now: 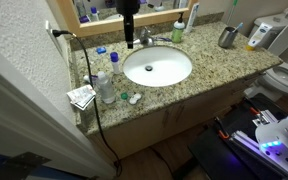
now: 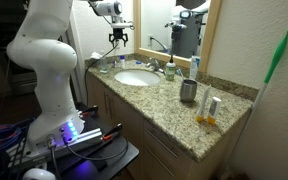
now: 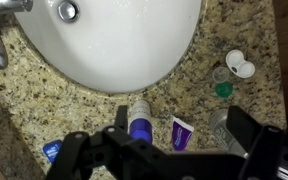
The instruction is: Move the white bottle with a blue lid to the right side of the sink counter
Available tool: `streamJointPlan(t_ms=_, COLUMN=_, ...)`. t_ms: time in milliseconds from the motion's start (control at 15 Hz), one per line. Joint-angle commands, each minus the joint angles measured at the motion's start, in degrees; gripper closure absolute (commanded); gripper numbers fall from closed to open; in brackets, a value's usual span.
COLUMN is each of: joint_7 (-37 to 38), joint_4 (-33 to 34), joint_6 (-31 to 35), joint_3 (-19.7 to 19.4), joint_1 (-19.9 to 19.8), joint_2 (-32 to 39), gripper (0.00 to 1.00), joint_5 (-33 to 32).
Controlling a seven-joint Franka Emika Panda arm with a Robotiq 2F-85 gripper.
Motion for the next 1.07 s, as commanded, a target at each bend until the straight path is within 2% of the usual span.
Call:
streamJointPlan(t_ms=0, joint_7=0.1, joint_4=1.6, joint_6=-0.3, joint_3=0.0, joint_1=0.3, joint_2=1.2, gripper=0.0, joint_5=-0.2)
streamJointPlan(t_ms=200, joint_7=-0.7, joint_4=3.8, joint_6=-1.6, joint_3=-0.1, joint_1=0.2, joint_2=2.9, gripper=0.0, joint_5=0.0)
streamJointPlan(t_ms=467, joint_7=1.0, joint_4=7.4, joint_6=9.2, joint_3=-0.1, joint_1=-0.8, joint_2=9.3, gripper=0.0, joint_5=3.7)
streamJointPlan(t_ms=667, joint_7=2.2, joint_4=9.8, joint_6=16.1, joint_3=-0.7, joint_1=-0.4, joint_2=13.6, gripper=0.0, joint_5=3.4)
streamJointPlan(t_ms=1000, joint_7=1.6, joint_4=11.6, joint_6=17.9, joint_3=0.0, joint_1=0.0, joint_2=17.1, gripper=0.0, joint_5=3.4)
